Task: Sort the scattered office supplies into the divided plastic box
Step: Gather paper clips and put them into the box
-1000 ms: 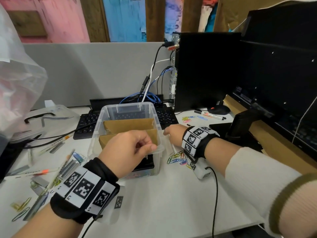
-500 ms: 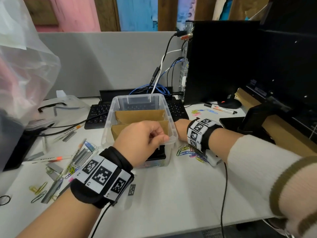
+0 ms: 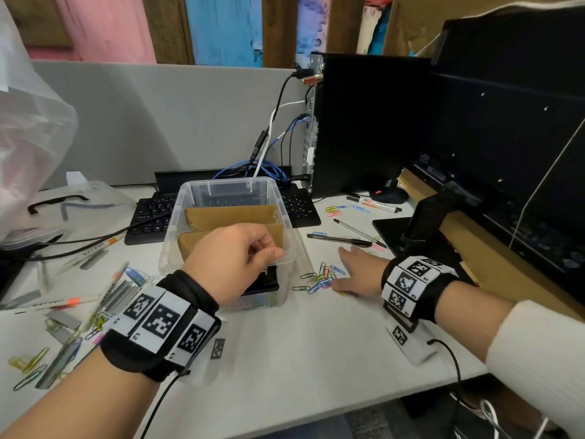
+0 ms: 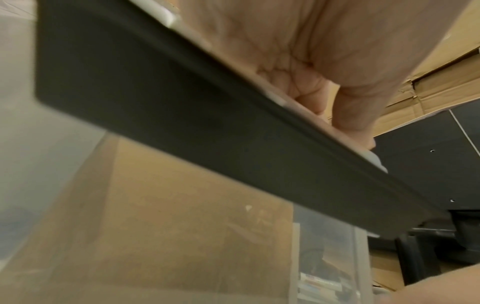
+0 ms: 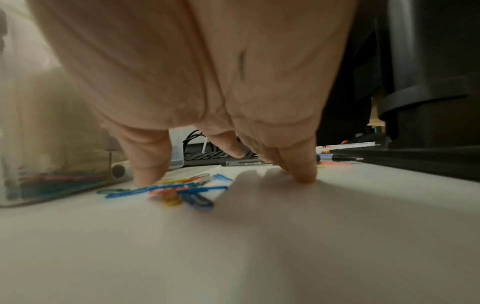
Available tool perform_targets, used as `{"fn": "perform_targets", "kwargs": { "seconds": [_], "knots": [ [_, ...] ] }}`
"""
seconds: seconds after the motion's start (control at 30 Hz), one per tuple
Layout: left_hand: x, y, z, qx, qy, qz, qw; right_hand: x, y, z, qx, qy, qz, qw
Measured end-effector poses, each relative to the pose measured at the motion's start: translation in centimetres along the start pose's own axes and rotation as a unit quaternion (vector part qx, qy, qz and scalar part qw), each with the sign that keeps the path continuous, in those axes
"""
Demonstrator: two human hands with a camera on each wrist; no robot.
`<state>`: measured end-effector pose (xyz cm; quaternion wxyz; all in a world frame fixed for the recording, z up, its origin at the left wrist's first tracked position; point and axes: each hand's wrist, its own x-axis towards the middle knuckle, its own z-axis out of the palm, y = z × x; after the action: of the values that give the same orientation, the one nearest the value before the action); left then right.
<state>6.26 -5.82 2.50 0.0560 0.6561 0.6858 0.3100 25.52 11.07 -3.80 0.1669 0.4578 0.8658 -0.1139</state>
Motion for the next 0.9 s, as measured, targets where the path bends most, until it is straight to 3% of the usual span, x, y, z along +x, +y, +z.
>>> {"fn": "perform_targets", "kwargs": {
  "seconds": [0.1,0.33,0.47,0.57,0.63,0.73,0.8,0.9],
  "knots": [
    [0.0,0.1,-0.1,0.002,-0.004,-0.007,1.0,0.1,-1.4,0.5,-0.004,-0.022,-0.013,1.0],
    [0.0,0.1,-0.1,0.008,-0.008,-0.011,1.0,-1.8,-5.8,1.2,-0.106,-0.036,-0.19,0.975],
    [0.0,0.1,-0.1,0.003,-0.008,-0.008,1.0,-4.4,-6.3,2.0,-0.158,-0.056,-0.241,0.956],
    [0.0,0.2,-0.2,0.0,-0.01,-0.004,1.0,-5.9,-5.8,2.3,-0.109,-0.074,-0.255,0.958],
    [-0.1,0.2,-0.3,-0.016,-0.005,0.0,1.0,-6.5,-5.1,1.9,-0.04,-0.055,-0.233,0.97],
    [-0.4,0.4,-0.5,-0.049,0.024,0.027,0.998,-6.4,-3.7,0.9,-0.008,0.029,-0.127,0.991],
    [-0.9,1.1,-0.5,-0.047,0.068,0.081,0.993,-6.1,-3.0,0.3,-0.043,0.007,-0.048,0.998],
    [-2.2,2.8,-0.2,-0.041,0.086,0.157,0.983,-5.2,-2.8,0.9,-0.095,-0.022,-0.039,0.995]
  ]
}}
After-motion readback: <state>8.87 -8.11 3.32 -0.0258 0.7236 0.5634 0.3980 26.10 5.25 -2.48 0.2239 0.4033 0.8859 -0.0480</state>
